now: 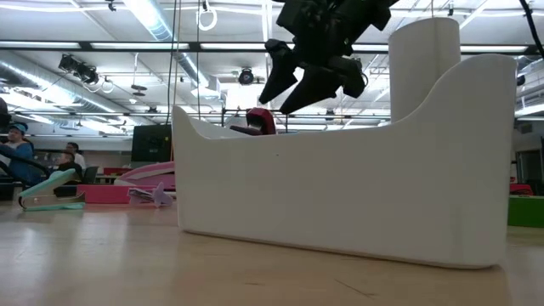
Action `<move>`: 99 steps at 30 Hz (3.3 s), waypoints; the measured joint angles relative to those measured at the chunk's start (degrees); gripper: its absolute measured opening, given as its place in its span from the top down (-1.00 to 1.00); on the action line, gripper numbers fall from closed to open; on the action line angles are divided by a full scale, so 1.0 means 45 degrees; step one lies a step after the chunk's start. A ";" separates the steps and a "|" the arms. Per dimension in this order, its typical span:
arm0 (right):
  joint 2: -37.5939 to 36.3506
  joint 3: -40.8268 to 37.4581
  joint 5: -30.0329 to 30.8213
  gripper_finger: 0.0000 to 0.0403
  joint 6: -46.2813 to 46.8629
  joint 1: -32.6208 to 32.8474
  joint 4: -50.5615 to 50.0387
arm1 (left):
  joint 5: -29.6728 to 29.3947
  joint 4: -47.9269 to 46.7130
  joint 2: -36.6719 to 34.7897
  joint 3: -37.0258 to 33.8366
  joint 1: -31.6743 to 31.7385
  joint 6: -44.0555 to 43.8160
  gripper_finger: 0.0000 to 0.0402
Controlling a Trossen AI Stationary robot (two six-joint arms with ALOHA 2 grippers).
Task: Pick and place Stapler, Stapler remover, tape
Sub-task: Put the red stapler into the black bin
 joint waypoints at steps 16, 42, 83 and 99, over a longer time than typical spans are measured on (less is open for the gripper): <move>-0.0001 0.0890 -0.0968 -0.22 -0.1735 -0.0671 -0.1678 | -0.0001 0.0000 -0.0002 0.0000 -0.0001 0.0000 0.83; 0.1542 0.1758 -0.1795 -0.04 -0.3034 -0.0739 -0.2227 | -0.0001 -0.0001 0.0001 0.0000 -0.0002 0.0000 0.83; 0.1947 0.1754 -0.2653 0.54 -0.2726 -0.0807 -0.1809 | -0.0003 0.0004 -0.0003 0.0000 -0.0004 0.0000 0.83; 0.1809 0.1745 -0.2448 0.79 -0.1397 -0.0846 -0.1840 | 0.0001 0.0004 0.0000 0.0000 -0.0004 0.0000 0.83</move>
